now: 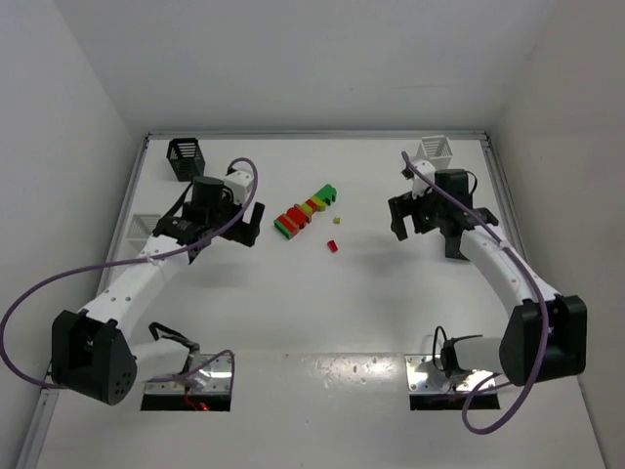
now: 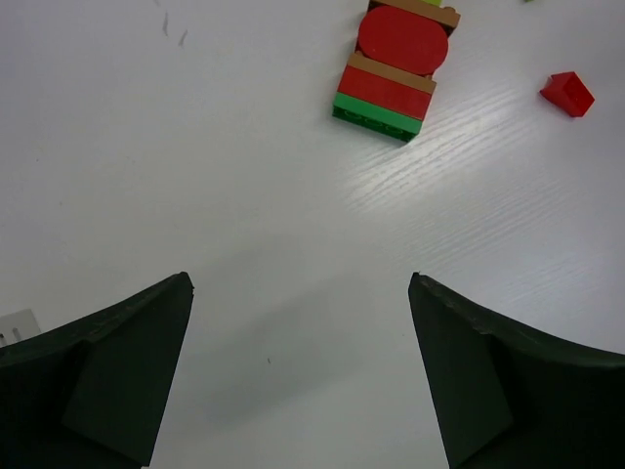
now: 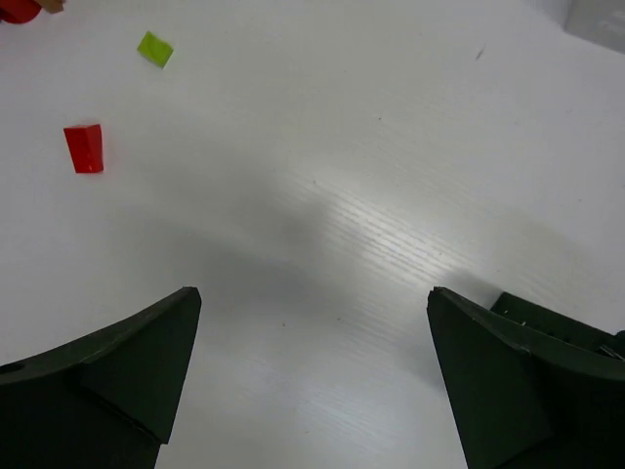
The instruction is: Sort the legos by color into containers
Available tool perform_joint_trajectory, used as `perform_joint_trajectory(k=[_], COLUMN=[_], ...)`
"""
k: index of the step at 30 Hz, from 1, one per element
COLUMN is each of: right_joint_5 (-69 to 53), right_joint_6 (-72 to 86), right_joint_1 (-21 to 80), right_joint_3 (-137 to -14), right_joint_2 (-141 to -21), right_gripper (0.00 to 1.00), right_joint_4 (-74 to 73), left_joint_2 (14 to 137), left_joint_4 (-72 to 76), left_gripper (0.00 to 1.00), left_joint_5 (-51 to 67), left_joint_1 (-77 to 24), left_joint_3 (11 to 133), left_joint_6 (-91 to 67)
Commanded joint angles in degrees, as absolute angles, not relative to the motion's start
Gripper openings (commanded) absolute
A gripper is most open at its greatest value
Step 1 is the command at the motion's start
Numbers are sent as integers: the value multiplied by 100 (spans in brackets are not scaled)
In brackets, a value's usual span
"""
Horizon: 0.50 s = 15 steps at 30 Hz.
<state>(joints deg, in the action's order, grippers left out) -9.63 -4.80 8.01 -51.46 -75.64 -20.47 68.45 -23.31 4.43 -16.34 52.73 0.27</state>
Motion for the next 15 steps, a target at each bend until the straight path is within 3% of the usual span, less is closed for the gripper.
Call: perform_joint_trajectory(k=[1, 7, 15], right_joint_5=[-799, -1256, -1591], right_joint_6=[-578, -844, -729], right_joint_1=[773, 826, 826], right_joint_3=[-5098, -5449, -5624], right_joint_2=[-7304, -7865, -8235], right_gripper=[100, 92, 91], right_joint_4=[-1599, -2135, -2197], left_joint_2=[6803, 7627, 9157], left_joint_4=[-2145, -2145, -2004], left_gripper=[99, 99, 94], left_joint_5=[360, 879, 597], left_joint_1=[-1819, -2285, -2637], left_joint_3=[5229, 5633, 6932], left_joint_6=[307, 686, 633])
